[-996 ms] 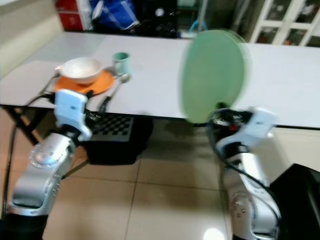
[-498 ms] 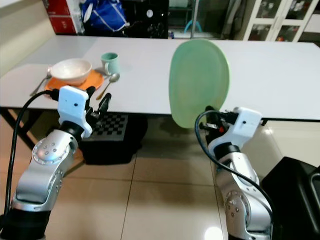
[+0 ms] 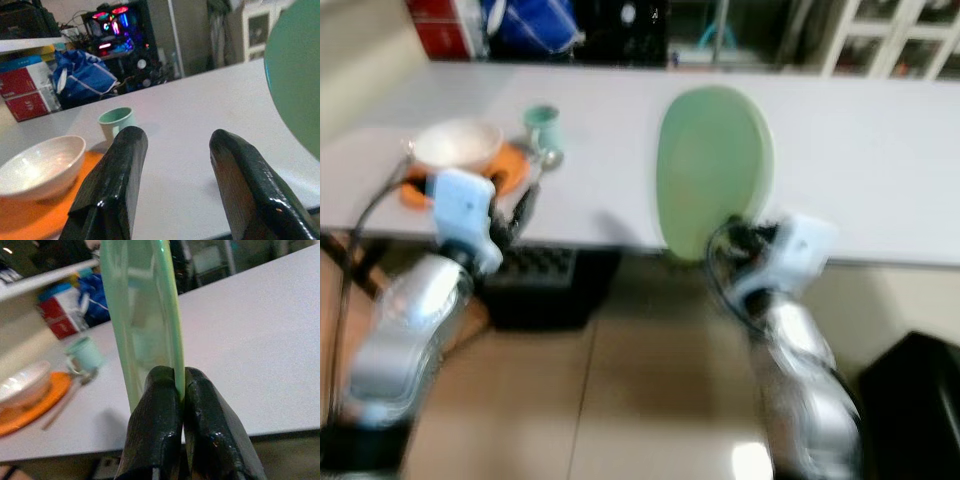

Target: Setting the table

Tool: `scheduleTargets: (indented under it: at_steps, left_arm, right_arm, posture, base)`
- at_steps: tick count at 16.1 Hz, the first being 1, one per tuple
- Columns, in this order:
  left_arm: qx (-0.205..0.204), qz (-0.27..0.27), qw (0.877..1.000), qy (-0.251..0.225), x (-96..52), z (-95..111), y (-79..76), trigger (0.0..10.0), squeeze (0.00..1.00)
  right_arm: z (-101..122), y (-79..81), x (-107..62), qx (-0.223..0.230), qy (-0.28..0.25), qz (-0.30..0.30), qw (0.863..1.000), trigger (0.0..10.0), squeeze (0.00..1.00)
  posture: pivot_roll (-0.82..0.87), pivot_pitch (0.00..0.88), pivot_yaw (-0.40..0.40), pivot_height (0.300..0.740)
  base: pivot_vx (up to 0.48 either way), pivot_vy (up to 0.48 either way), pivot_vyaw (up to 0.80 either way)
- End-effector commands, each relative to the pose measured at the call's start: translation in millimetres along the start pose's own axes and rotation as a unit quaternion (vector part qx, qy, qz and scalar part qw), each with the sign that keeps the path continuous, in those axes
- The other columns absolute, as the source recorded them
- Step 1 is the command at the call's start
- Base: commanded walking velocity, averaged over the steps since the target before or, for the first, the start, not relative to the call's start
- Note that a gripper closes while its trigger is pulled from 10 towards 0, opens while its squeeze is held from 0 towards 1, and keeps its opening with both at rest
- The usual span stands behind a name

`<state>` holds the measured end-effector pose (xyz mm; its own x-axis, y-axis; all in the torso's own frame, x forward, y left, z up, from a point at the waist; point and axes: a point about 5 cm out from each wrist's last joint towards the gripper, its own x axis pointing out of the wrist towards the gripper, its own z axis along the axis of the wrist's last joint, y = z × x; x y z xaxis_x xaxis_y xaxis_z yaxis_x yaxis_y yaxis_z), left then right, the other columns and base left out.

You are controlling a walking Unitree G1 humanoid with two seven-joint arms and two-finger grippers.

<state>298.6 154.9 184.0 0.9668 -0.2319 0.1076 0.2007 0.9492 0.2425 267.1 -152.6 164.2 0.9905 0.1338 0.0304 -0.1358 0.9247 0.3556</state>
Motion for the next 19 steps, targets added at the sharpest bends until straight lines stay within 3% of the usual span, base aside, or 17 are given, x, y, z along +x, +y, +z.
scheduleTargets:
  at_steps: [1, 8, 9, 12, 18, 19]
  left_arm:
    - [-0.005, -0.023, 1.000, -0.014, 3.6, 6, -11.1, 10.0, 0.00]
    - [-0.005, -0.034, 0.999, -0.011, 2.1, 4, -12.7, 10.0, 0.00]
    - [-0.004, -0.055, 0.998, -0.005, -0.3, 3, -17.6, 10.0, 0.00]
    - [0.002, -0.137, 0.991, 0.000, -14.5, -4, -28.4, 10.0, 0.00]
    - [-0.009, -0.170, 0.985, 0.005, -20.2, -1, -29.3, 10.0, 0.00]
    - [-0.011, -0.178, 0.984, 0.008, -22.0, -2, -29.5, 10.0, 0.00]
  right_arm:
    - [11, -8.0, -2.9, -0.007, -0.024, -0.016, 1.000, 10.0, 0.00]
    - [8, -8.3, -4.7, -0.006, -0.018, -0.019, 1.000, 10.0, 0.00]
    - [8, -9.3, -4.8, -0.005, -0.013, -0.019, 1.000, 10.0, 0.00]
    - [6, -17.1, 2.5, 0.048, 0.027, -0.025, 0.998, 10.0, 0.00]
    - [9, -18.0, 30.8, 0.171, 0.080, -0.027, 0.982, 10.0, 0.00]
    - [5, -14.5, 38.7, 0.197, 0.112, -0.027, 0.974, 10.0, 0.00]
  posture:
    - [-0.05, 0.000, 0.029, 0.740]
    - [-0.06, 0.000, 0.034, 0.740]
    - [-0.06, 0.000, 0.034, 0.740]
    - [-0.06, 0.000, 0.034, 0.740]
    - [-0.06, 0.000, 0.031, 0.740]
    - [-0.06, 0.000, 0.031, 0.740]
  base:
    - [0.424, 0.000, -0.80]
    - [0.414, 0.000, -0.11]
    - [0.000, 0.000, 0.00]
    - [0.000, 0.000, 0.00]
    - [0.000, 0.000, 0.00]
    - [0.000, 0.000, 0.00]
